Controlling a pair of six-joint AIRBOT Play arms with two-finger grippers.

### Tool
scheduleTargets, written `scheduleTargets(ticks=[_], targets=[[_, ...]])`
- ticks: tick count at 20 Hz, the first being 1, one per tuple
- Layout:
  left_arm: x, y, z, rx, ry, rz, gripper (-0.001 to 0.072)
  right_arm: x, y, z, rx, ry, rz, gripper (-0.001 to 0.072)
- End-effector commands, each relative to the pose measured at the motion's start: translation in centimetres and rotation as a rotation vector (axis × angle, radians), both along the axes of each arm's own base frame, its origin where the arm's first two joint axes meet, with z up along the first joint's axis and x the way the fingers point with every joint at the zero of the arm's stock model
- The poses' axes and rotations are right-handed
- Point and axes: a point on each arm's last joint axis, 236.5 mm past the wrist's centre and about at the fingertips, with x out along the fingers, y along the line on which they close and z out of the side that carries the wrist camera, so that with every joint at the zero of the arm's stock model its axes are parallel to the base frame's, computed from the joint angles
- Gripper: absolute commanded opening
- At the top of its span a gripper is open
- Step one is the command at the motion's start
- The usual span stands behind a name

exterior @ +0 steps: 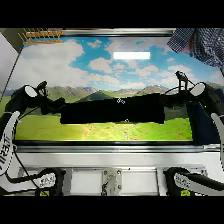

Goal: Fold the clothes and pants, and hang the long-sleeved shirts on hangers.

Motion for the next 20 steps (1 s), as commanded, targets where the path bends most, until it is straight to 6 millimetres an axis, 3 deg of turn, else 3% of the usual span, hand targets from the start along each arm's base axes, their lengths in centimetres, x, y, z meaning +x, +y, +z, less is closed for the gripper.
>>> scheduleTargets(ticks=[1, 2, 3, 5, 8, 9, 11, 12, 14, 16, 20], targets=[[4.8, -0.7, 0.4, -0.031, -0.074, 0.02, 0.0493, 5.8, 0.7, 1.8, 0.095, -0.184, -0.134, 0.0337], [6.6, -0.6, 1.7, -0.06, -0.129, 0.054, 0.0628, 7.1, 0.4, 2.8, 0.121, -0.242, -0.183, 0.06], [8.4, -0.6, 3.5, -0.097, -0.188, 0.089, 0.0626, 8.1, 0.3, 3.8, 0.144, -0.282, -0.217, 0.0647], [10.5, -0.2, 7.5, -0.152, -0.281, 0.132, 0.0626, 8.6, -0.2, 4.9, 0.151, -0.306, -0.23, 0.0647], [9.7, -0.2, 9.8, -0.157, -0.295, 0.108, 0.0624, 6.2, -1.4, 3.3, 0.142, -0.207, -0.16, 0.0648], [8.9, -0.7, 9.9, -0.16, -0.282, 0.089, 0.0561, 4.9, -2.1, 2.2, 0.144, -0.149, -0.121, 0.0649], [7.2, -2.4, 9.2, -0.16, -0.261, 0.03, 0.0134, 2.0, -3.7, 0.1, 0.171, -0.03, -0.065, 0.0652], [6.2, -3.5, 8.5, -0.163, -0.243, 0.013, 0.001, 0.8, -4.5, -0.9, 0.191, 0.022, -0.049, 0.0659], [4.0, -6.2, 6.8, -0.175, -0.197, -0.034, 0.0007, -1.1, -5.8, -3.1, 0.234, 0.112, -0.032, 0.072], [1.6, -9.1, 4.9, -0.188, -0.138, -0.092, 0.0007, -1.8, -6.4, -5.2, 0.259, 0.166, -0.04, 0.072], [-1.3, -14.1, 2.4, -0.188, -0.097, -0.203, 0.0007, -1.5, -4.6, -8.0, 0.333, 0.195, 0.009, 0.072]])
